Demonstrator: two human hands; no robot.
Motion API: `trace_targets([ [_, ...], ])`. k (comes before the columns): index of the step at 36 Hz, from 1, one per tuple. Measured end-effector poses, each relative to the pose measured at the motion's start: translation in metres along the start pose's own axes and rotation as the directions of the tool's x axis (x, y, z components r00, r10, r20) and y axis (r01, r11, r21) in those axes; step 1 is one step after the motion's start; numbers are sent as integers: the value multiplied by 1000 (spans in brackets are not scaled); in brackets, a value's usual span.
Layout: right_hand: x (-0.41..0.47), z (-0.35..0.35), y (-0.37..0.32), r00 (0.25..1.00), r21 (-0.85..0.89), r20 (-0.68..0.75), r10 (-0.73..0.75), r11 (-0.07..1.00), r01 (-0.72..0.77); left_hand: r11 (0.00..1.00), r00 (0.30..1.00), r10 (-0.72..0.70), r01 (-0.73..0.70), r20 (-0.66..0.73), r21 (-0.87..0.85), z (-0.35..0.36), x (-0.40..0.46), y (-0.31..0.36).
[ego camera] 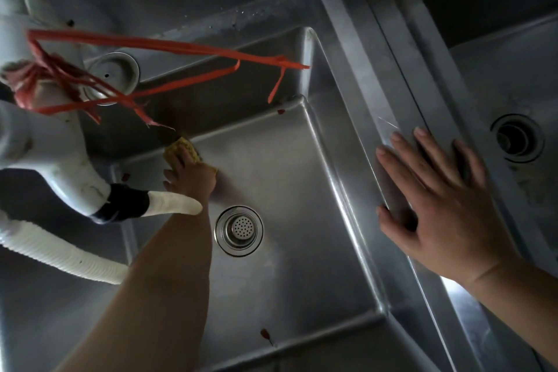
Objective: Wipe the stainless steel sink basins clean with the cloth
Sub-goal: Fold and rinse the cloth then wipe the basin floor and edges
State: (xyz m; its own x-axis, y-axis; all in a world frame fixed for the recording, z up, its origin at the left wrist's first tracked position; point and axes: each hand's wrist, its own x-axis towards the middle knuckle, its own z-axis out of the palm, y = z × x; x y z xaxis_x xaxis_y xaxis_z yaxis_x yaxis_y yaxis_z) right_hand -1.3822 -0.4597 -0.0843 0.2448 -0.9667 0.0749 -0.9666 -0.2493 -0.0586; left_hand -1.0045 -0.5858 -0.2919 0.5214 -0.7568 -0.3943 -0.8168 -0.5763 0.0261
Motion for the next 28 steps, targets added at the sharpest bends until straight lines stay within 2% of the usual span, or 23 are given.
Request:
trace_targets([
  [4, 0, 1, 1, 1000, 7, -4, 3, 1000, -3, 981, 993, -117, 117, 10, -152, 6, 0, 34],
  [7, 0, 1, 1, 1000, 19, -9, 4, 1000, -4, 982, 995, -94, 96, 17, -160, 15, -13, 64],
  [11, 1, 0, 0, 1000, 32, -11, 5, 999, -5, 988, 995, 91, -86, 37, -128, 29, -47, 109],
  [14, 1, 0, 0, 1000, 36, -20, 4, 999, -4, 962, 965, 255, -246, 64, -122, 39, -71, 137],
  [21, 0, 1, 1, 1000, 55, -25, 5, 998, -3, 902, 889, 430, -431, 159, -28, 31, -75, 178],
  [28, 1, 2, 2, 1000, 39, -8, 4, 999, -3, 766, 766, 621, -638, 166, 79, 23, -64, 188],
])
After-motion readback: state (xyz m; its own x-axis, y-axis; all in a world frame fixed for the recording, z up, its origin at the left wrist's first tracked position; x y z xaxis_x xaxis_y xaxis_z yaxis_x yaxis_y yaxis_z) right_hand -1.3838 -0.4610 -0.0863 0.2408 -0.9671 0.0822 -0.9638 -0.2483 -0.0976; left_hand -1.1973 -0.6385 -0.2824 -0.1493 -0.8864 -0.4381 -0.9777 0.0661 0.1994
